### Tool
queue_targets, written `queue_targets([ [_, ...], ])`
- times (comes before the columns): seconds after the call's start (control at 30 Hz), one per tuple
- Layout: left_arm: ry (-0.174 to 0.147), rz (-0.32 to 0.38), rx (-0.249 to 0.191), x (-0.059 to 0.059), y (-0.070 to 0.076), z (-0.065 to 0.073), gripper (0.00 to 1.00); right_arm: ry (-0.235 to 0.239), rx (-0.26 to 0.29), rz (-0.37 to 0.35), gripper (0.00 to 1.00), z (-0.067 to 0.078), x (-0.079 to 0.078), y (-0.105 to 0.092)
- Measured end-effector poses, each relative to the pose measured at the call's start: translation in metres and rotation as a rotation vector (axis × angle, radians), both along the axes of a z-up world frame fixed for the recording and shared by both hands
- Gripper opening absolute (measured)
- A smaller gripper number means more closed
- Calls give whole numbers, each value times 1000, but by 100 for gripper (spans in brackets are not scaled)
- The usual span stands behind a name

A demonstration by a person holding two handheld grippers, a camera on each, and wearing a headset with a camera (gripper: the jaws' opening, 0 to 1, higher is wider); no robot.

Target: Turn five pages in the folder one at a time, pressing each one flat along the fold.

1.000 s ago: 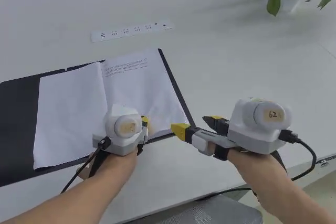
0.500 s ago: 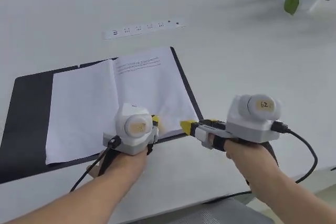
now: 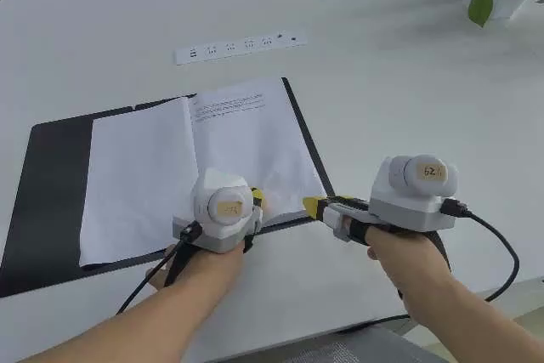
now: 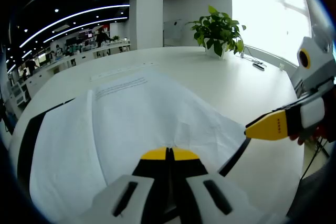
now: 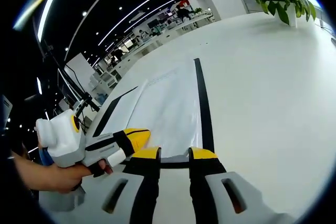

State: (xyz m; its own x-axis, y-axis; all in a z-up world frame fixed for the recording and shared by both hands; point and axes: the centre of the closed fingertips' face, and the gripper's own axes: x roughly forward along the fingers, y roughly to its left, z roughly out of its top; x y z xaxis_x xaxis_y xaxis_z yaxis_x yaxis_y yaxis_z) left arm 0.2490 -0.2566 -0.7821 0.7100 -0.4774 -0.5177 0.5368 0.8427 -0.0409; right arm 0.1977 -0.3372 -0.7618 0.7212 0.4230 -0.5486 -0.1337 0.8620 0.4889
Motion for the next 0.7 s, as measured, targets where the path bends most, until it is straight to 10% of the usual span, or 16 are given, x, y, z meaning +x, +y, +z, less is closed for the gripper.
queue_targets([
  [0.7,26,11,-24,2,0,0,0,11,64,-83,0,5,4,-1],
])
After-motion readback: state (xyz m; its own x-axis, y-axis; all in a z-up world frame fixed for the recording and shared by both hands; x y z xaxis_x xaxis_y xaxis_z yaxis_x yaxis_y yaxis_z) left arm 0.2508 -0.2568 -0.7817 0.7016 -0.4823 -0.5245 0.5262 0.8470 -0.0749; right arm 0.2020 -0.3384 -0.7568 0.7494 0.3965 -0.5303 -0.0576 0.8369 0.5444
